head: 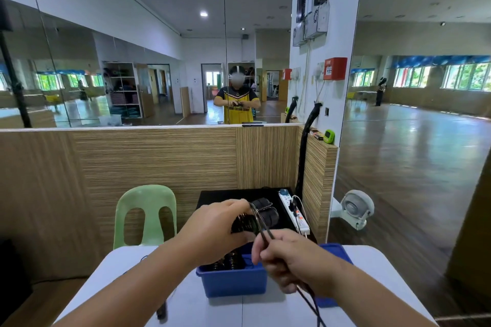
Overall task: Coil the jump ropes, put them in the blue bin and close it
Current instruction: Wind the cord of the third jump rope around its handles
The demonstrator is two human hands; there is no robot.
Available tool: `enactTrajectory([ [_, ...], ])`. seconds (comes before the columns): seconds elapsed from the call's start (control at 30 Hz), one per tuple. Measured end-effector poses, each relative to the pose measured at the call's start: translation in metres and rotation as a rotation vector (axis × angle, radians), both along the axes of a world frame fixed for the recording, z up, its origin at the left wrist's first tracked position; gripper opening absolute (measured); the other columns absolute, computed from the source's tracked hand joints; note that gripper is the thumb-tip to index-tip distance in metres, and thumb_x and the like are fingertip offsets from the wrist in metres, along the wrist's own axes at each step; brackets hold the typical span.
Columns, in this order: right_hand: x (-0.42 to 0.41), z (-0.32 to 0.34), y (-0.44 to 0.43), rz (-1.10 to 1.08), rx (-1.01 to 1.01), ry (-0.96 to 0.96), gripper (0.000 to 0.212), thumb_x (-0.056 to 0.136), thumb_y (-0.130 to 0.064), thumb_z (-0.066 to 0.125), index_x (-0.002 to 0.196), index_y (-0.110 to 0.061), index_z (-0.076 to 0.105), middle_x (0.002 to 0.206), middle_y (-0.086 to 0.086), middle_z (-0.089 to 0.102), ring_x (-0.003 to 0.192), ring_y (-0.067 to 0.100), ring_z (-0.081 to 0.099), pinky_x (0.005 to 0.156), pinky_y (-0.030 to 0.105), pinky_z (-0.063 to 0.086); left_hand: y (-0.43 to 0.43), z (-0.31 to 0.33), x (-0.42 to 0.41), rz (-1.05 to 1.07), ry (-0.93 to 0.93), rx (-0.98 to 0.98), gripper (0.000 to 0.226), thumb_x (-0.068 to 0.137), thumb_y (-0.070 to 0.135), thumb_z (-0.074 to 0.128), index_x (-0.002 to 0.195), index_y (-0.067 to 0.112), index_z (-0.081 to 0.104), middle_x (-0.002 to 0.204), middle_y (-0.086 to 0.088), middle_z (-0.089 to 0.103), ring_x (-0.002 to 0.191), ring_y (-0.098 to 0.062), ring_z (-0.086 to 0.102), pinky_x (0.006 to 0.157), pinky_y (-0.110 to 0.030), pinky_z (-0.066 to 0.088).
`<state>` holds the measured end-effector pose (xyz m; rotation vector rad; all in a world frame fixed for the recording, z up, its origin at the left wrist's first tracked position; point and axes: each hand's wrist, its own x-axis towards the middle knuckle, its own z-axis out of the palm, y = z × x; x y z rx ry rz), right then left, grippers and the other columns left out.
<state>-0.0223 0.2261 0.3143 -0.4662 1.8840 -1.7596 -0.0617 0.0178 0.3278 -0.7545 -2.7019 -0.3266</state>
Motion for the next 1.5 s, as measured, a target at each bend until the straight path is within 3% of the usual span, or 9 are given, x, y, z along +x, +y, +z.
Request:
enactTrajectory([
  [0.2,0.009,-0.014,0.001,-0.043,-0.003,-0.006,0.027,0.1,-0.01,0.039,0.085,-0.013,0.061,0.062,0.002,0.025,0.053,0.016,0.018,0.049,0.031,0.013,-0.008,0.018,0.006,0.042,-0.178,0.178,0.036,0.085,0.064,0.068,0.103,0.052,0.039,0.078,0.003,0.071,0.054,-0.008,0.058,0.05,-0.025,0.045],
  [0.3,0.013,-0.02,0.002,-0.057,-0.005,0.021,0.035,0.106,-0.018,0.035,0.082,-0.01,0.059,0.06,0.003,0.027,0.054,0.017,0.016,0.05,0.031,0.013,-0.007,0.023,0.014,0.015,-0.218,0.199,0.04,0.087,0.061,0.07,0.106,0.05,0.036,0.11,0.021,0.064,0.044,-0.005,0.049,0.049,-0.019,0.04],
  [0.47,0.011,-0.031,0.003,-0.065,0.14,-0.013,0.037,0.102,-0.027,0.04,0.071,-0.016,0.057,0.065,0.004,0.037,0.056,0.017,0.026,0.055,0.03,0.021,0.003,0.025,0.023,-0.056,-0.317,0.35,0.054,0.08,0.057,0.078,0.118,0.056,0.039,0.131,0.014,0.062,0.104,-0.017,0.07,0.091,-0.04,0.057],
  [0.63,-0.008,-0.023,0.02,0.037,0.201,0.071,0.021,0.084,-0.022,0.05,0.065,-0.016,0.053,0.063,0.007,0.045,0.058,0.021,0.043,0.065,0.04,0.045,0.01,0.031,0.036,-0.163,-0.382,0.378,0.059,0.078,0.043,0.087,0.119,0.055,0.046,0.115,0.026,0.065,0.109,0.007,0.061,0.09,-0.01,0.046],
  [0.73,-0.03,-0.008,0.037,0.023,0.432,0.248,0.021,0.078,-0.015,0.057,0.065,0.001,0.062,0.068,0.012,0.057,0.065,0.021,0.055,0.071,0.046,0.051,0.013,0.032,0.042,-0.191,-0.391,0.339,0.057,0.071,0.049,0.089,0.116,0.049,0.055,0.114,0.025,0.067,0.11,0.008,0.06,0.098,-0.02,0.048],
  [0.87,-0.054,0.03,0.04,-0.013,0.569,0.451,0.033,0.079,-0.024,0.054,0.046,-0.027,0.055,0.05,-0.014,0.044,0.05,0.003,0.039,0.057,0.031,0.036,0.016,0.027,0.048,-0.255,-0.403,0.227,0.073,0.068,0.058,0.085,0.133,0.054,0.052,0.118,0.024,0.069,0.106,0.007,0.063,0.1,-0.027,0.053],
  [1.07,-0.057,0.085,0.031,-0.002,0.769,0.691,0.052,0.086,-0.017,0.06,0.038,-0.036,0.057,0.047,-0.015,0.055,0.048,0.002,0.05,0.053,0.014,0.036,0.016,0.026,0.044,-0.36,-0.295,0.028,0.071,0.084,0.052,0.077,0.144,0.064,0.041,0.109,0.018,0.061,0.097,0.0,0.058,0.084,-0.018,0.048],
  [1.23,-0.043,0.101,0.021,-0.037,0.806,0.783,0.044,0.083,-0.024,0.064,0.04,-0.032,0.058,0.045,-0.009,0.047,0.048,0.01,0.043,0.056,0.033,0.041,0.019,0.014,0.042,-0.291,-0.252,-0.193,0.07,0.091,0.064,0.062,0.144,0.076,0.018,0.104,0.006,0.055,0.092,-0.009,0.049,0.089,-0.035,0.049],
  [1.5,0.002,0.08,0.016,-0.105,0.6,0.717,0.037,0.096,-0.017,0.045,0.064,-0.009,0.063,0.063,0.003,0.057,0.06,0.02,0.049,0.059,0.038,0.042,0.003,0.007,0.015,-0.114,-0.317,-0.046,0.071,0.085,0.068,0.06,0.147,0.067,0.026,0.097,0.008,0.063,0.086,-0.012,0.061,0.082,-0.038,0.054],
])
